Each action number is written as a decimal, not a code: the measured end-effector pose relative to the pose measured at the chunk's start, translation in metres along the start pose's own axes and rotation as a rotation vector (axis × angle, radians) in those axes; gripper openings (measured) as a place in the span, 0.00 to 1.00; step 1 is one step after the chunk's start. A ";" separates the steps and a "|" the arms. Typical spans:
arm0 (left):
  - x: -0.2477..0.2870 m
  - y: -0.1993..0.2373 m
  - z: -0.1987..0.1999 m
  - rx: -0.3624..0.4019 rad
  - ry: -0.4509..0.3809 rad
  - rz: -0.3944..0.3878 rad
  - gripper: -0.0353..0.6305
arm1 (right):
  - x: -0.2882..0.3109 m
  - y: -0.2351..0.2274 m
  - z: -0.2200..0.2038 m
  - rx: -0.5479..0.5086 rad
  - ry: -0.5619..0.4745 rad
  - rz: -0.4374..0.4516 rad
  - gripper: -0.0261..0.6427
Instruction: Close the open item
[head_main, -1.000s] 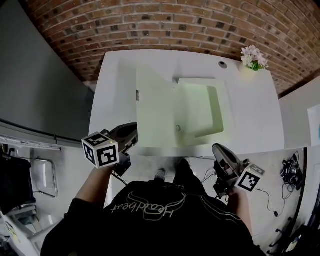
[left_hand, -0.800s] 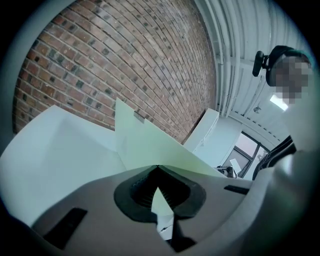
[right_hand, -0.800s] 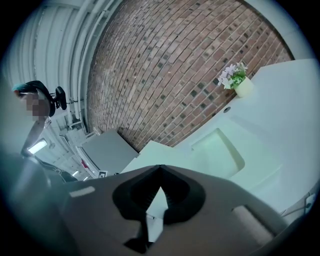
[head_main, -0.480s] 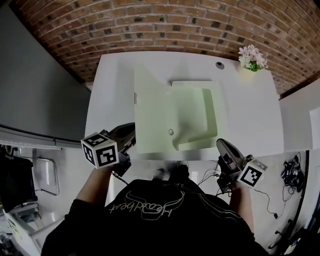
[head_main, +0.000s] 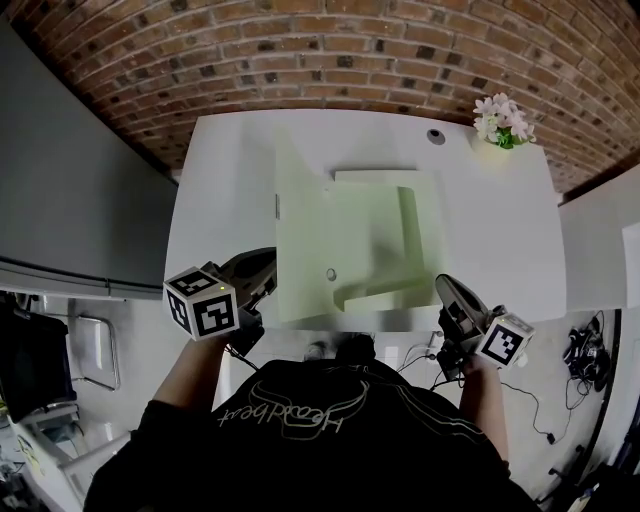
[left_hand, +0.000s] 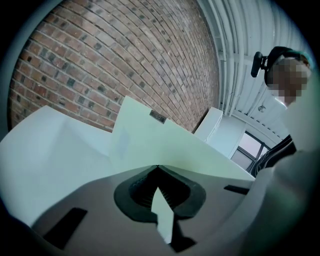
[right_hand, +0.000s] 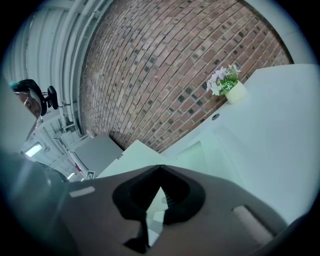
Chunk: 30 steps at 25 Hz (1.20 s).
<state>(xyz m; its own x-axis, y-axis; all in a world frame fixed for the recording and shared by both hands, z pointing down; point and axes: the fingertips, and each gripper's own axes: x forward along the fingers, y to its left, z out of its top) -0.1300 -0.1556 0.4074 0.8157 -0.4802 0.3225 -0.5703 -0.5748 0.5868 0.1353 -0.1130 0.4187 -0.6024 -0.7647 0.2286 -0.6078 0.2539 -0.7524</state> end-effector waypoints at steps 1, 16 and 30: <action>0.002 0.000 0.000 -0.002 0.000 0.002 0.06 | 0.000 -0.006 0.001 -0.001 0.007 -0.015 0.04; 0.037 -0.006 0.005 -0.016 0.008 0.058 0.06 | 0.003 -0.064 0.022 0.000 0.059 -0.053 0.04; 0.070 -0.015 0.000 -0.020 0.017 0.143 0.06 | 0.017 -0.110 0.018 0.023 0.135 0.005 0.04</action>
<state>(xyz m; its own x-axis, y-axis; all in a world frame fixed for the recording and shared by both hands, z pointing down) -0.0645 -0.1803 0.4208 0.7276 -0.5449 0.4167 -0.6792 -0.4875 0.5486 0.2018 -0.1645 0.4943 -0.6705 -0.6762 0.3053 -0.5939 0.2424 -0.7672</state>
